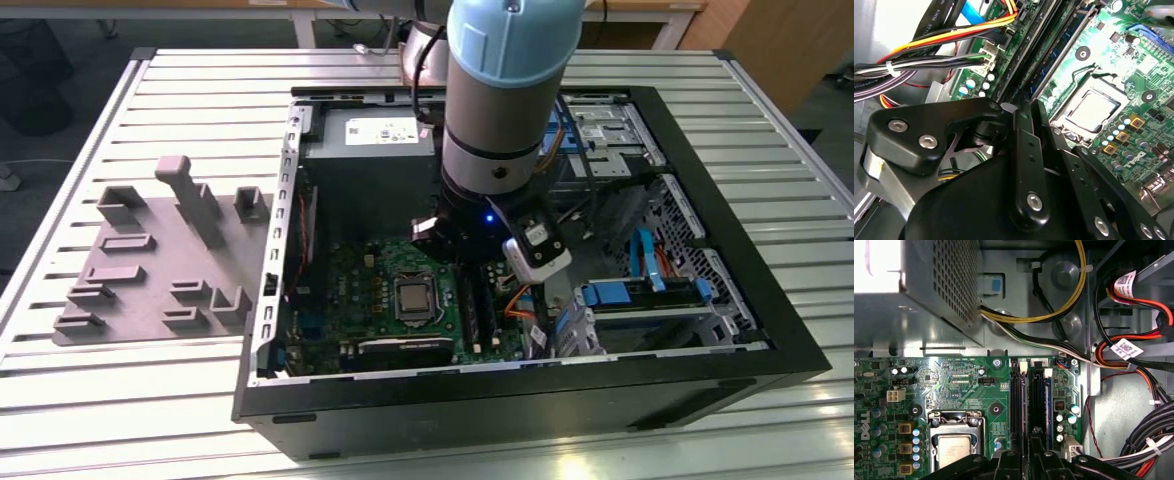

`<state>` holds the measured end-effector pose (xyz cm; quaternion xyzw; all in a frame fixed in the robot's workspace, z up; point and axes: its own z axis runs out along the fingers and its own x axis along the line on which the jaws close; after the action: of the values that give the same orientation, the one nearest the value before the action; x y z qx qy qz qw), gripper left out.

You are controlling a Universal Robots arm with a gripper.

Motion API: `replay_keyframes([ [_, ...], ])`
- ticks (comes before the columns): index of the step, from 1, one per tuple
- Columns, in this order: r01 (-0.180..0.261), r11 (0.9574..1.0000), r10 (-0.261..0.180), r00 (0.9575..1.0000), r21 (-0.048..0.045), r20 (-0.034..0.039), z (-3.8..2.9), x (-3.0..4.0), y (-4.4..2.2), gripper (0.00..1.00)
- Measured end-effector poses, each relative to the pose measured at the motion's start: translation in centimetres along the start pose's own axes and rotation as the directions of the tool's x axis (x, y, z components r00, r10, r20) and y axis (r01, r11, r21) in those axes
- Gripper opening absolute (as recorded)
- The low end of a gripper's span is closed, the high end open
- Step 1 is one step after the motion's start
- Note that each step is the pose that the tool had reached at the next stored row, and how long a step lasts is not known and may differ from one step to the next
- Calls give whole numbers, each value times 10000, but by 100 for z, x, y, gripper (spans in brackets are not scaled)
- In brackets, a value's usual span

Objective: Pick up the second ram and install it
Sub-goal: 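Insert the second ram into the second slot, then press down the second ram until it locks into place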

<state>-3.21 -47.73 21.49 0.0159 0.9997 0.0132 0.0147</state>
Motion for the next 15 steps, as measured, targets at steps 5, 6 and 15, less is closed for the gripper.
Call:
replay_keyframes([
  [5,-1,10000,1,10000,2,-1,-147,-4,4,22],
  [6,0,10000,0,10000,2,-3,-178,-5,5,22],
  [15,-1,10000,1,10000,1,-4,-186,-7,5,11],
])
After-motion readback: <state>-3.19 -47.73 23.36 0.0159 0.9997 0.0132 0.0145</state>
